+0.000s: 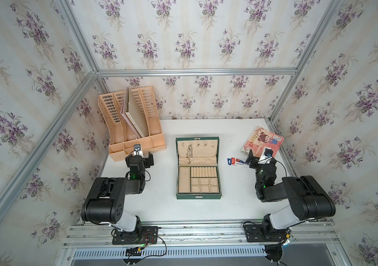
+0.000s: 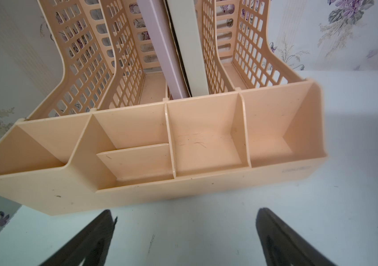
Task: Put jewelry chain into jewelry box
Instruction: Reset both arms
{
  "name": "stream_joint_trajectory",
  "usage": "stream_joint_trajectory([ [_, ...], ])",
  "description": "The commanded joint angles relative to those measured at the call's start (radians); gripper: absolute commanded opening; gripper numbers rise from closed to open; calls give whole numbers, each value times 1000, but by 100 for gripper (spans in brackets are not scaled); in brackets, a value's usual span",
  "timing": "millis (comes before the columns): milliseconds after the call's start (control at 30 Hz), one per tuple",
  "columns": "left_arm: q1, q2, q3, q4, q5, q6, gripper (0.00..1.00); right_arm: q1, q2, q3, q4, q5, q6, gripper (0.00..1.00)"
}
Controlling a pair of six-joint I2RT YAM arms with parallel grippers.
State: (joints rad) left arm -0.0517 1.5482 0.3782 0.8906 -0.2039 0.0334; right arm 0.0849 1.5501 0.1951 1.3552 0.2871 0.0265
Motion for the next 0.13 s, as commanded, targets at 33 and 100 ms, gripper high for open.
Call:
stream_joint_trajectory([
  [33, 0, 5, 1, 45, -6, 6, 99, 2, -3, 2, -1, -6, 7, 100],
  [100, -2, 2, -1, 46, -2, 8, 99, 2, -3, 2, -1, -7, 7, 100],
])
